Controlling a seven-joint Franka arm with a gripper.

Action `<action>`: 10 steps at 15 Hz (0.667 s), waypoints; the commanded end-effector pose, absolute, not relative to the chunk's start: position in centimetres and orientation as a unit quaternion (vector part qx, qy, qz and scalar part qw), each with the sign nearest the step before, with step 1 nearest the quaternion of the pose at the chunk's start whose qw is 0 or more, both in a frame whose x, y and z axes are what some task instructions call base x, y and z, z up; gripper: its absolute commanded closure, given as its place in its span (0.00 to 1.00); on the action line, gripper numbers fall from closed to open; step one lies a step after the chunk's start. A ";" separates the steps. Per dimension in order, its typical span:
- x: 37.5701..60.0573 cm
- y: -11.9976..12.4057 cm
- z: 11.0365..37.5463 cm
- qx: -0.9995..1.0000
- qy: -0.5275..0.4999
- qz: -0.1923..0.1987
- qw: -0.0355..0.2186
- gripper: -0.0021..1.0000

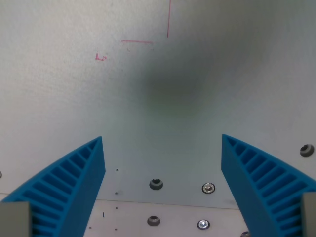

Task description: Move in gripper positive x

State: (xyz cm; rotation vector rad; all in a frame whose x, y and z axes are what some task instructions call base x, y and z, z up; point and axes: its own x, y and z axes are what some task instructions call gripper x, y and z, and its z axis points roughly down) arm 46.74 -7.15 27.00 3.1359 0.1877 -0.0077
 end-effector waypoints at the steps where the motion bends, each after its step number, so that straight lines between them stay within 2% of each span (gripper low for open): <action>1: 47.2 -7.1 27.1 0.998 0.060 -0.002 0.000 0.00; 10: 51.7 -6.6 27.0 0.998 0.060 -0.002 0.000 0.00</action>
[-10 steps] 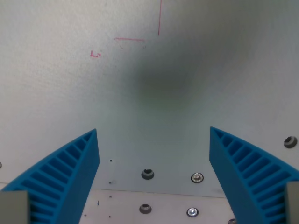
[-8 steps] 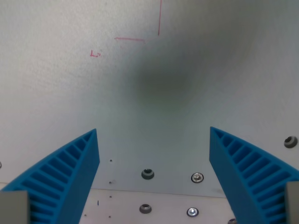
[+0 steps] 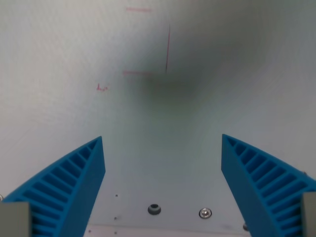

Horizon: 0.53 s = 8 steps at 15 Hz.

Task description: Move in gripper positive x

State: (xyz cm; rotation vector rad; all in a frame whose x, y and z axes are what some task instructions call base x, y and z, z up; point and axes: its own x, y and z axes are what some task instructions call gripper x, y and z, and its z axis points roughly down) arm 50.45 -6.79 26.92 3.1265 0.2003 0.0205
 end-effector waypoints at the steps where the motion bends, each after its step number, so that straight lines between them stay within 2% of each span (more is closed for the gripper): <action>1: 52.2 -6.5 27.0 0.998 0.060 -0.002 0.000 0.00; 8: 55.7 -6.1 27.0 0.998 0.060 -0.002 0.000 0.00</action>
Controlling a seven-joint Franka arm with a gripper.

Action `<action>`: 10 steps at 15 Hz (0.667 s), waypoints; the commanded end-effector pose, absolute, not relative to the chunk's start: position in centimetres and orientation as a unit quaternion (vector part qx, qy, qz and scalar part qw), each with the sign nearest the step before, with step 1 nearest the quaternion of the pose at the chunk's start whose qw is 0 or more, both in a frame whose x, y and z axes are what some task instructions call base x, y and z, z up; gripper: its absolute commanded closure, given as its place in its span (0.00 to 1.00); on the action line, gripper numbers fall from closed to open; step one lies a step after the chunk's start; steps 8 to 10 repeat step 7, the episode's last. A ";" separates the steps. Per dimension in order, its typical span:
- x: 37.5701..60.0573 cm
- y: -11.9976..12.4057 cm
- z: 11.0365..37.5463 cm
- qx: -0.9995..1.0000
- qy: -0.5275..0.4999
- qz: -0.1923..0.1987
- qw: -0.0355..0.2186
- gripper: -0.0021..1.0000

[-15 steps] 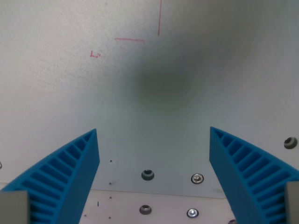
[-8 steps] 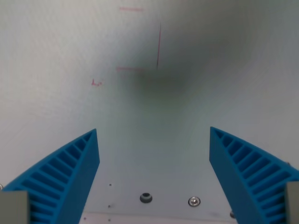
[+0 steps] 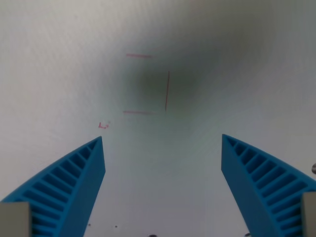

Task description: Move in gripper positive x

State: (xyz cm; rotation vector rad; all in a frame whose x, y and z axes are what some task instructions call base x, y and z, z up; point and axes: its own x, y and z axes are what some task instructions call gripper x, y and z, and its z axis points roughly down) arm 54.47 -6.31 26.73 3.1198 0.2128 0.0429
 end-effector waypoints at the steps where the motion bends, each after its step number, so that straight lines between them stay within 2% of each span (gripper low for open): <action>1: 56.2 -6.0 27.0 0.998 0.060 -0.002 0.000 0.00; 7: 59.1 -5.7 27.0 0.998 0.060 -0.002 0.000 0.00; 10: 59.1 -5.7 27.0 0.998 0.060 -0.002 0.000 0.00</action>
